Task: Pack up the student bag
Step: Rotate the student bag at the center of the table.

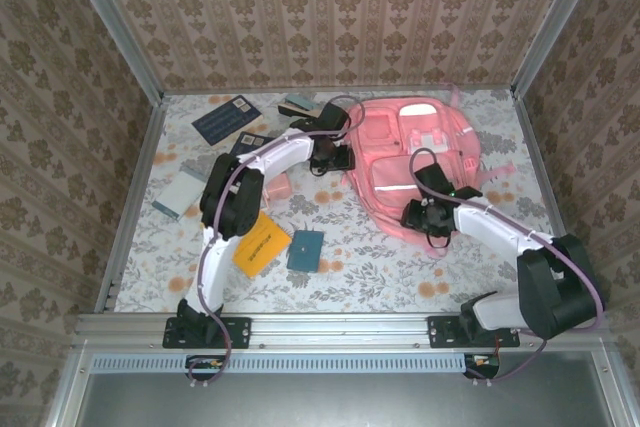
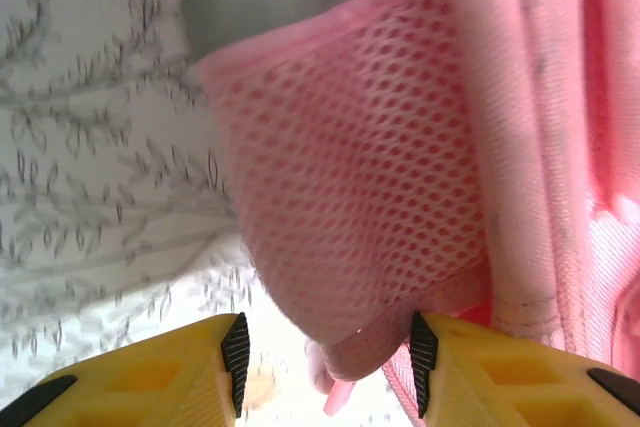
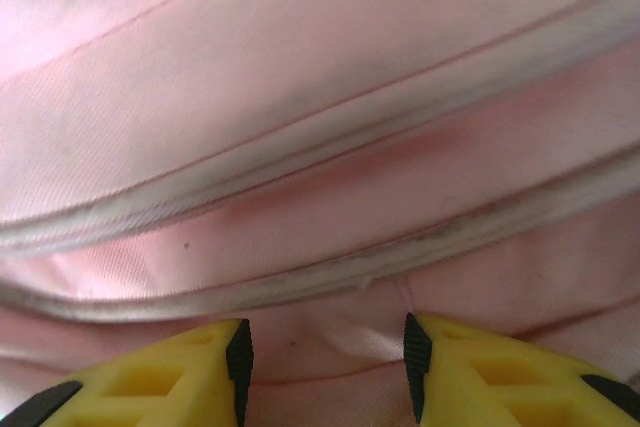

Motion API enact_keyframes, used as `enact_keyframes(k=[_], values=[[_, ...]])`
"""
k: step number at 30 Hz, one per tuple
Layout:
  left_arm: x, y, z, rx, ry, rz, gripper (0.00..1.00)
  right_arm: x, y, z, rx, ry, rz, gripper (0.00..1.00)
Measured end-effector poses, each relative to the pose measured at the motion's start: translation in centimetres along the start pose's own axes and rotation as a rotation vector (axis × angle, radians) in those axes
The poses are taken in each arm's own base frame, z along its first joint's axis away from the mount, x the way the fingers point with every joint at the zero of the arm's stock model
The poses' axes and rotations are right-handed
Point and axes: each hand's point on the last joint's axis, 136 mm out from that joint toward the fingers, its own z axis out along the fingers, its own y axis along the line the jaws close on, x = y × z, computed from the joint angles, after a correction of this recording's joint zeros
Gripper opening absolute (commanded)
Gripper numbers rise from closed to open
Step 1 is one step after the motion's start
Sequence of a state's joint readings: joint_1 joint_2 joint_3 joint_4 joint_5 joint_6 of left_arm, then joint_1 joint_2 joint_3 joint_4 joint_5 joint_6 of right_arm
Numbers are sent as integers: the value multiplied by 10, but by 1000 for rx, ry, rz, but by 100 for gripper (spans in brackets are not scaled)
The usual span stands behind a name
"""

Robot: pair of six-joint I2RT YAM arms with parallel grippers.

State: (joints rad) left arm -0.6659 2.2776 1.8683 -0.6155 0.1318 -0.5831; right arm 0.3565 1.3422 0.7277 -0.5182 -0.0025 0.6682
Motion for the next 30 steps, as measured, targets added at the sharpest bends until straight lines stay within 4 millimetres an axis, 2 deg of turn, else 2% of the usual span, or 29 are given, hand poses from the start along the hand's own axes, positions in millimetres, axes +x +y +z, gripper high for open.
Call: enact_keyframes(k=[3, 7, 10, 17, 19, 21, 27, 28, 30], values=[[-12, -7, 6, 9, -10, 15, 49, 16, 23, 0, -43, 16, -27, 47], [-27, -17, 13, 30, -24, 35, 49, 27, 51, 5, -73, 38, -50, 47], [-39, -23, 14, 40, -45, 48, 52, 26, 76, 12, -77, 64, -62, 47], [-61, -3, -8, 19, -85, 27, 65, 13, 131, 27, -123, 85, -78, 48], [-63, 3, -24, 15, -99, 21, 67, 8, 142, 27, -143, 82, -90, 49], [-61, 7, -51, 10, -119, 18, 70, 2, 153, 24, -167, 72, -105, 51], [-45, 14, -165, 33, -282, 8, 87, -14, 175, 5, -234, 11, -178, 53], [-38, 20, -182, 34, -312, -2, 94, -15, 177, 2, -243, 2, -195, 54], [-22, 37, -207, 29, -357, -46, 100, -17, 182, -6, -263, -17, -232, 55]])
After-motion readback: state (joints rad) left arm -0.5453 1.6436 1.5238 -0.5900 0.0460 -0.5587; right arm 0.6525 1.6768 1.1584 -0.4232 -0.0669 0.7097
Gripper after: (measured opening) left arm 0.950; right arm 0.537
